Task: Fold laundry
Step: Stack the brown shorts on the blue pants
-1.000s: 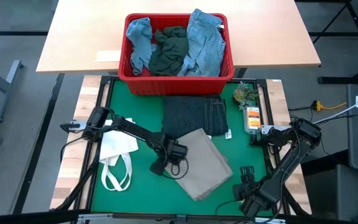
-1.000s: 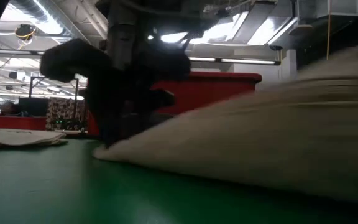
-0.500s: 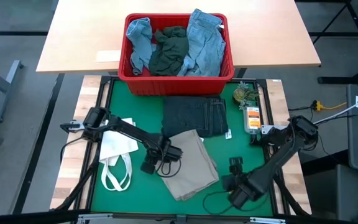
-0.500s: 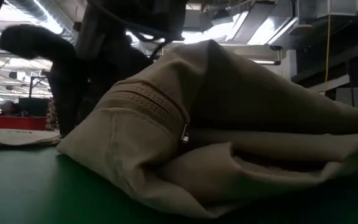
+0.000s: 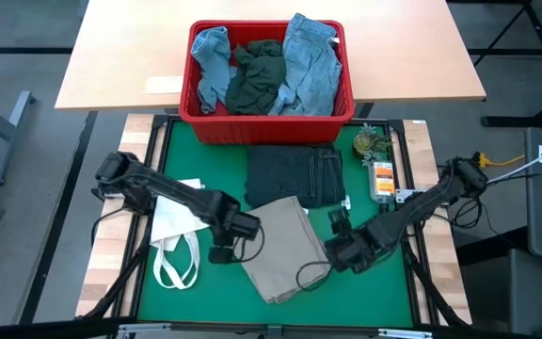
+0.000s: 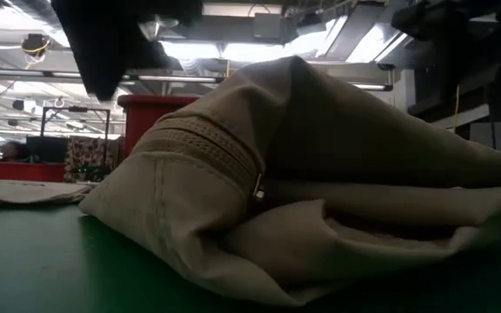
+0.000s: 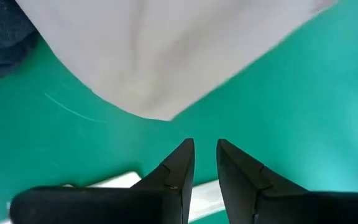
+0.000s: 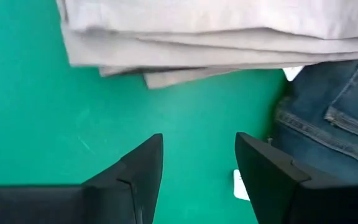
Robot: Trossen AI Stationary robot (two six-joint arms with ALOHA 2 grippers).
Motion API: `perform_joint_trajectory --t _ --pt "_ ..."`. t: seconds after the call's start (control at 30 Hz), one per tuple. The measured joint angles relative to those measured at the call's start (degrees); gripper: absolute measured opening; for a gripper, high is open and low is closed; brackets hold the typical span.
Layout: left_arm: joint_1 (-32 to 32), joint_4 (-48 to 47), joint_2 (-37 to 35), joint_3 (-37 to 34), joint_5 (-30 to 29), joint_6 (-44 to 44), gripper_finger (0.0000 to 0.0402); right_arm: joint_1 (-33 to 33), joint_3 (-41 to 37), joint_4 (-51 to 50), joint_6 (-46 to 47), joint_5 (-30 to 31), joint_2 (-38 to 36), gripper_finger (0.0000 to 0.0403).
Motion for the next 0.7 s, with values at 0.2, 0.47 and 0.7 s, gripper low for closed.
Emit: perform_joint_trajectory --t 0.2,0.47,0.7 --pt "-7.05 4.60 -5.24 -1.67 -7.42 -13.79 0.0064 -4.20 -11.32 11.20 -3.65 -3.60 -8.98 0.0202" --pt "-16.51 19.35 -5.48 -5.88 -15.15 -35.65 0.0064 -8.37 -23.13 32.06 -3.33 -5.62 -14.60 0.0202" --pt "-18.65 22.08 -5.39 -6.23 -18.98 -43.30 0.0080 -8.27 -23.41 32.59 -1.67 -4.02 -13.52 0.0202"
